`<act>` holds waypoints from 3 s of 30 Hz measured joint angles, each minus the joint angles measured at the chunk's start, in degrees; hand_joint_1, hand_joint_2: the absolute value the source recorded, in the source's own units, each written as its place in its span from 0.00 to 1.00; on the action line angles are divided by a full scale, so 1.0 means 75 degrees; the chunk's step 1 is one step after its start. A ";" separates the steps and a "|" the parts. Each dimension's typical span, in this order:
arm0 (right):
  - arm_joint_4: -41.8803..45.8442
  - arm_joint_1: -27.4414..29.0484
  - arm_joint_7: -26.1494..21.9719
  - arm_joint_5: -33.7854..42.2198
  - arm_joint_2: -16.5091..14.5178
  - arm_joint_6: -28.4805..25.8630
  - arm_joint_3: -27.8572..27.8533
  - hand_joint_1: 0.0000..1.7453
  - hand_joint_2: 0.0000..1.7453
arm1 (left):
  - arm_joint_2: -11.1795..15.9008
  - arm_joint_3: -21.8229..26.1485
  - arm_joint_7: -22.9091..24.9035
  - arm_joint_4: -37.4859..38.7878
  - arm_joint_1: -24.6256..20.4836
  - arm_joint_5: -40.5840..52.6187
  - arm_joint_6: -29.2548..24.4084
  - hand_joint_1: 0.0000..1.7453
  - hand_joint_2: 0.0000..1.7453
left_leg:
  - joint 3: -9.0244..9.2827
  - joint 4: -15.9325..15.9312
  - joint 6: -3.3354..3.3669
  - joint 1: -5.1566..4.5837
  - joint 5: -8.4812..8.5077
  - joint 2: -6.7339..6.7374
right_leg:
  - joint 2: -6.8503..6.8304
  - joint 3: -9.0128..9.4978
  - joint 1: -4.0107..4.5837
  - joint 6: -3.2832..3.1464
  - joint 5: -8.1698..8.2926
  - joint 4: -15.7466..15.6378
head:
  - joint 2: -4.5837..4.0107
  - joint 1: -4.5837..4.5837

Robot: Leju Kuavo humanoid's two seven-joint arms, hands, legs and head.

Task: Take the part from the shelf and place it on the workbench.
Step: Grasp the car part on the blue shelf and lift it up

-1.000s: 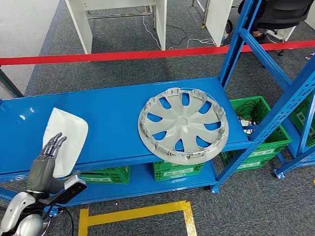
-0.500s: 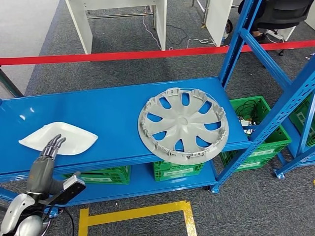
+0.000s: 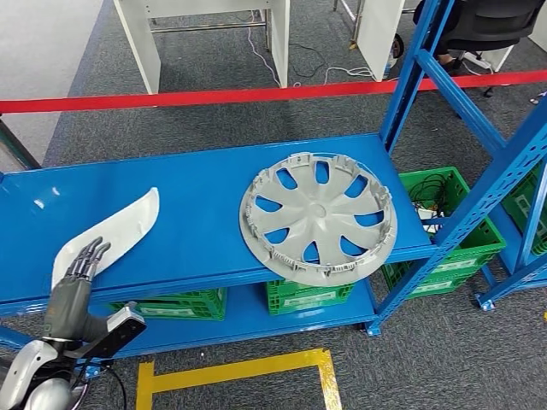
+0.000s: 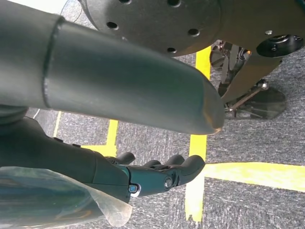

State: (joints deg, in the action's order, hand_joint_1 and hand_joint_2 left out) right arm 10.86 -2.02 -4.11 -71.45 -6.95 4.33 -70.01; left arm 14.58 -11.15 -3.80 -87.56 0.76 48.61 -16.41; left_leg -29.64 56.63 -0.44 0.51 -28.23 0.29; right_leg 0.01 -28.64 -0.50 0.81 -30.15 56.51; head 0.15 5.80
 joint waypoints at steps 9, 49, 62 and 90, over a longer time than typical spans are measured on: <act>0.0022 0.0003 0.0000 -0.0003 0.0012 0.0000 0.0000 0.00 0.00 | 0.0065 0.0254 0.0111 0.0087 0.0042 0.0165 -0.0006 0.00 1.00 | 0.0000 0.0000 0.0000 0.0000 0.0000 0.0000 | 0.0000 0.0000 0.0000 0.0000 0.0000 0.0000 | 0.0000 0.0001; 0.0041 -0.0027 0.0016 -0.0305 0.0073 -0.0012 0.0010 0.00 0.00 | -0.0062 0.0193 -0.0035 0.2646 -0.1655 0.0831 -0.0422 0.00 1.00 | -0.0002 0.0002 0.0000 0.0000 0.0000 0.0000 | 0.0002 -0.0004 0.0000 0.0000 0.0001 0.0000 | 0.0000 0.0001; 0.0041 -0.0029 0.0047 -0.0341 0.0076 -0.0012 0.0017 0.00 0.00 | -0.0147 0.0010 -0.0035 0.2848 -0.1772 0.0736 -0.0423 0.00 1.00 | -0.0001 0.0002 0.0000 0.0000 0.0000 0.0001 | 0.0002 -0.0004 0.0000 0.0000 0.0001 0.0000 | 0.0000 0.0001; 0.0041 -0.0039 0.0047 -0.0368 0.0079 -0.0093 0.0087 0.00 0.00 | -0.0686 0.0050 -0.0486 0.3387 -0.1236 -0.0429 -0.0665 1.00 1.00 | -0.0002 0.0001 0.0000 -0.0001 0.0000 -0.0001 | -0.0004 0.0001 -0.0001 0.0000 0.0000 0.0000 | 0.0000 0.0000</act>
State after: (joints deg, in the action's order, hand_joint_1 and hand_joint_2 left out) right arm 11.17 -2.31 -3.76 -74.21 -6.36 3.63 -69.35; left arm 9.43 -10.78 -7.45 -62.16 -8.51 45.39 -21.40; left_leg -29.65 56.64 -0.44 0.50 -28.23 0.29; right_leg -0.02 -28.63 -0.51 0.81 -30.14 56.51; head 0.15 5.80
